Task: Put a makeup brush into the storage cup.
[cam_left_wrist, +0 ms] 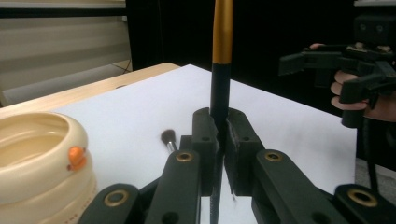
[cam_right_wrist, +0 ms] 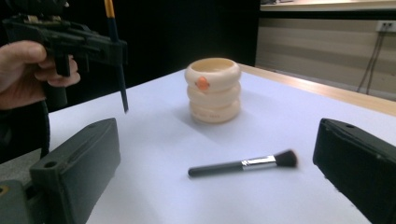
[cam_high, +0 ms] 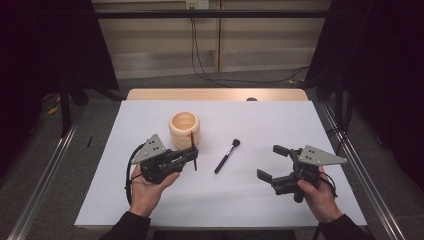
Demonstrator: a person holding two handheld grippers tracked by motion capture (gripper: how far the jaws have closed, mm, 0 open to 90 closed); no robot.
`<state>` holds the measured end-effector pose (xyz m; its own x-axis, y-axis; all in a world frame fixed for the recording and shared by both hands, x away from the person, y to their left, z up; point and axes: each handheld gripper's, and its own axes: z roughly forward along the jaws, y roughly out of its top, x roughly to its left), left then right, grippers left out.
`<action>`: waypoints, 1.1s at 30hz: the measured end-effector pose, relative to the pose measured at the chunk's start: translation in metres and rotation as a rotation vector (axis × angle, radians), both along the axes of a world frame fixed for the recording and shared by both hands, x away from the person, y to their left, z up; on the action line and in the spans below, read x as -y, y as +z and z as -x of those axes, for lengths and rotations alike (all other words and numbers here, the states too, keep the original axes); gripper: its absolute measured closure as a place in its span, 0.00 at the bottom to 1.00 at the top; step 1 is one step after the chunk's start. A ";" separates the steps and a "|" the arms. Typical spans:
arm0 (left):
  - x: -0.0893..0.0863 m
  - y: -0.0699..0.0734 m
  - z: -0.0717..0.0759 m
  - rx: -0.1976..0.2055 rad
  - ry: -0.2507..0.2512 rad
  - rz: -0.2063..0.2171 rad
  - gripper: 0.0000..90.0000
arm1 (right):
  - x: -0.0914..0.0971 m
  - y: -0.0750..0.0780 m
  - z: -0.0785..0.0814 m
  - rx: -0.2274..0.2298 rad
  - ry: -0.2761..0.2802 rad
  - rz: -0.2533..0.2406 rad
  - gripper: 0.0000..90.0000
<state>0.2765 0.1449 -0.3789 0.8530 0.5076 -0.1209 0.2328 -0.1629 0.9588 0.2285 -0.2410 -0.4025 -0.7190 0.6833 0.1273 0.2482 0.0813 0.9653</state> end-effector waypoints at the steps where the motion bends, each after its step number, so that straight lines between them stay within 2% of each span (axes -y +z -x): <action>1: -0.001 0.001 0.000 -0.003 0.007 0.002 0.93 | 0.003 -0.002 0.003 -0.004 -0.011 0.002 0.00; 3: -0.002 0.002 -0.001 0.004 -0.002 0.004 0.93 | 0.006 -0.005 0.006 -0.009 -0.017 -0.005 0.00; 4: -0.003 0.004 -0.002 0.004 0.010 0.010 0.93 | 0.012 -0.009 0.013 -0.019 -0.030 -0.007 0.00; 11: -0.008 0.011 -0.010 0.011 0.023 0.013 0.93 | 0.026 -0.018 0.026 -0.042 -0.093 -0.004 0.01; 12: -0.008 0.013 -0.011 0.013 0.045 0.002 0.93 | 0.027 -0.020 0.028 -0.045 -0.096 -0.001 0.01; 13: -0.008 0.013 -0.013 0.017 0.042 0.000 0.93 | 0.030 -0.024 0.030 -0.056 -0.116 0.002 0.01; 14: -0.008 0.014 -0.014 0.014 0.043 0.014 0.93 | 0.030 -0.024 0.030 -0.056 -0.116 0.002 0.01; 15: -0.008 0.015 -0.017 0.018 0.059 -0.009 0.93 | 0.032 -0.028 0.032 -0.062 -0.114 0.012 0.01; 16: -0.007 0.015 -0.019 0.017 0.052 0.003 0.93 | 0.033 -0.029 0.033 -0.061 -0.118 0.020 0.01; 20: -0.010 0.020 -0.023 0.028 0.074 -0.007 0.93 | 0.036 -0.034 0.037 -0.068 -0.123 0.026 0.01; 21: -0.010 0.021 -0.026 0.028 0.067 0.019 0.93 | 0.038 -0.036 0.038 -0.065 -0.120 0.033 0.01; 22: -0.013 0.025 -0.029 0.037 0.089 0.003 0.93 | 0.039 -0.037 0.038 -0.066 -0.114 0.034 0.01; 27: -0.014 0.030 -0.039 0.042 0.106 0.017 0.93 | 0.038 -0.037 0.038 -0.046 -0.115 0.025 0.01; 30: -0.014 0.031 -0.044 0.043 0.099 0.023 0.93 | 0.038 -0.037 0.038 -0.055 -0.118 0.021 0.01; 31: -0.014 0.032 -0.045 0.043 0.120 0.010 0.93 | 0.038 -0.038 0.038 -0.056 -0.116 0.021 0.01; 33: -0.014 0.032 -0.046 0.045 0.120 0.013 0.93 | 0.038 -0.038 0.038 -0.047 -0.116 0.021 0.01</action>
<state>0.3230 0.1585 -0.3465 0.7913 0.6047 -0.0910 0.2062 -0.1237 0.9707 0.1905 -0.2790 -0.4400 -0.6284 0.7645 0.1437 0.3025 0.0699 0.9506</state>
